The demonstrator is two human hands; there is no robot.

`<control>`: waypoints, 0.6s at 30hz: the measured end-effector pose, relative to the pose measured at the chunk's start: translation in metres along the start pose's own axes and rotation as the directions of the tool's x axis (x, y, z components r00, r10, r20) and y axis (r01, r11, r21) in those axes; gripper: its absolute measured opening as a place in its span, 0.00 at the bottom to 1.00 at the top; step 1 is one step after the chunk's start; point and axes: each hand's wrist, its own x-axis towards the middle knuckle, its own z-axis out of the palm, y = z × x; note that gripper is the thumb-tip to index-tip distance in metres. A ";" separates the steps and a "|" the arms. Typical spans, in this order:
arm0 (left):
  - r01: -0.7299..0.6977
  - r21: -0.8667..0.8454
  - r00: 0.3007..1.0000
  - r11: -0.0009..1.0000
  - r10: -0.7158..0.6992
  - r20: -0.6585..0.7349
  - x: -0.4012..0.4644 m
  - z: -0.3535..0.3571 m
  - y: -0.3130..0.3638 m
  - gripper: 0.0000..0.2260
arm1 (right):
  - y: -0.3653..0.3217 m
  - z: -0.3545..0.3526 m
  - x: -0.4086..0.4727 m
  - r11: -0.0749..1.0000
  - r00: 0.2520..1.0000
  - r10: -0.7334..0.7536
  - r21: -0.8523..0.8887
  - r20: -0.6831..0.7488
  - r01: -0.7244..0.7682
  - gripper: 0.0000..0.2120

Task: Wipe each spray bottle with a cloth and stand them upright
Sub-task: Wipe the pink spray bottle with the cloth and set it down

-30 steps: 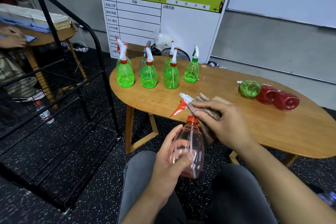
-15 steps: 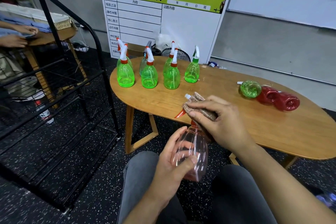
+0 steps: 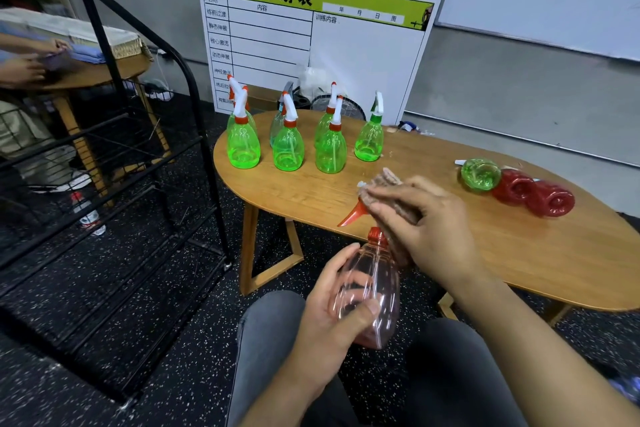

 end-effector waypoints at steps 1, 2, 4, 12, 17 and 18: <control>-0.002 0.004 1.000 1.000 0.002 0.004 0.000 0.000 -0.001 0.32 | 0.000 -0.001 0.000 0.999 0.999 0.034 0.004 -0.028 -0.034 0.18; -0.004 0.005 1.000 1.000 0.004 0.008 0.000 0.000 -0.001 0.32 | 0.000 -0.001 0.000 0.998 0.998 0.055 0.013 -0.028 -0.055 0.18; -0.003 0.005 1.000 1.000 0.003 0.009 0.000 0.000 -0.001 0.32 | -0.003 0.000 -0.003 0.996 0.998 0.059 0.072 0.037 -0.061 0.18; -0.007 -0.021 1.000 1.000 0.007 -0.005 0.000 0.000 0.001 0.34 | 0.004 -0.003 -0.006 0.983 0.989 0.142 0.123 -0.029 -0.138 0.16; -0.023 -0.033 0.999 0.999 0.022 -0.033 0.002 -0.003 0.004 0.36 | 0.004 -0.003 -0.014 0.960 0.982 0.106 0.240 0.155 -0.141 0.15; -0.023 -0.031 0.999 0.999 0.022 -0.030 0.002 -0.003 0.003 0.36 | 0.005 -0.004 -0.013 0.960 0.983 0.122 0.235 0.134 -0.151 0.15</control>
